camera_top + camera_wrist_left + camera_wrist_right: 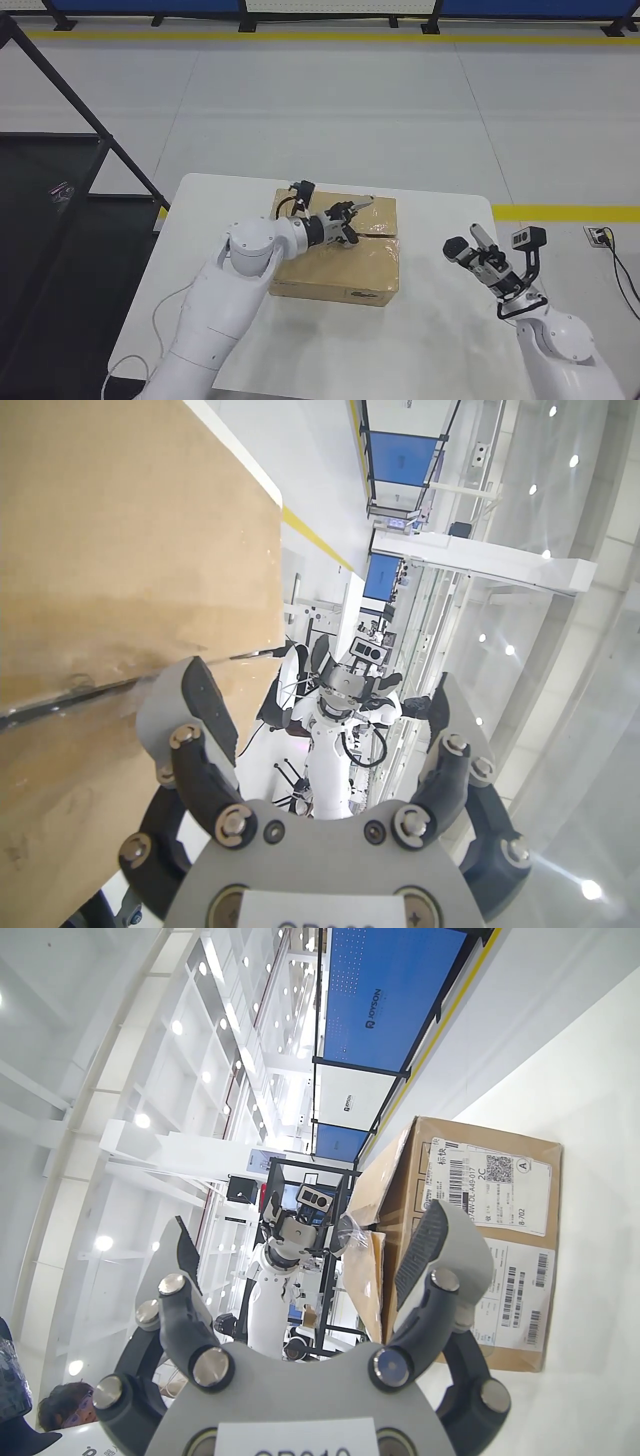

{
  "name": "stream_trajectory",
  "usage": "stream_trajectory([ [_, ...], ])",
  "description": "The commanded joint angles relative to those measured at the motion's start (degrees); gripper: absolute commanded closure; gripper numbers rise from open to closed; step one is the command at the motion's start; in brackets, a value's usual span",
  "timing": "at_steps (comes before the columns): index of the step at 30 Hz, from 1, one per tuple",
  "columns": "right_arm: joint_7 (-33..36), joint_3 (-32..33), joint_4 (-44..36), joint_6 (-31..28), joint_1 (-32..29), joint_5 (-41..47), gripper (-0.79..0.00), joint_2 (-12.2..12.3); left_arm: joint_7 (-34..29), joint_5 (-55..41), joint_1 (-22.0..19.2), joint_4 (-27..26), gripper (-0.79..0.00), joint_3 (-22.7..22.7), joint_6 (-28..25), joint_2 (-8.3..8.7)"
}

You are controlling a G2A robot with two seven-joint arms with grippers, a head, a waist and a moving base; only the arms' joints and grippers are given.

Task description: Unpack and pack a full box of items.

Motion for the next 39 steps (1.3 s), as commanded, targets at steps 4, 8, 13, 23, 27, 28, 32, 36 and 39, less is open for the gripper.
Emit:
stream_trajectory([
  [4,0.03,0.1,0.26,-0.13,-0.14,0.22,-0.785,0.03,0.37,-3.27,-2.57,3.07,-0.785,2.02,-0.43,-0.94],
  [8,0.07,0.34,0.26,-0.58,-0.53,0.55,-0.785,0.07,1.23,-4.95,-5.09,6.54,-0.785,3.98,-1.2,-1.86],
  [13,0.14,0.59,0.33,-0.93,-1.0,0.92,-0.785,0.11,3.33,-7.64,-8.1,11.6,-0.785,6.17,-2.78,-3.28],
  [23,0.27,0.88,0.62,-1.17,-1.36,1.4,-0.785,0.18,2.93,-12.22,-12.2,18.5,-0.785,9.52,-4.8,-5.76],
  [27,0.31,0.83,0.75,-1.23,-1.27,1.43,-0.785,0.19,3.55,-12.93,-13.24,20.61,-0.785,10.51,-5.68,-6.58],
  [28,0.29,0.85,0.7,-1.39,-1.26,1.51,-0.785,0.19,3.73,-13.14,-13.45,21.11,-0.785,10.69,-5.96,-6.77],
  [32,-0.11,1.06,0.14,-2.89,-1.6,2.18,-0.785,0.13,4.65,-14.48,-13.82,21.78,-0.785,10.54,-8.81,-7.33],
  [36,0.45,0.86,-1.69,-2.73,-1.13,3.33,-0.785,0.08,5.71,-14.31,-13.48,19.36,-0.785,8.12,-12.38,-6.68],
  [39,2.05,-0.59,-4.15,-0.28,0.47,2.42,-0.785,0.05,5.86,-12.89,-11.27,14.2,-0.785,3.85,-13.97,-4.94],
])
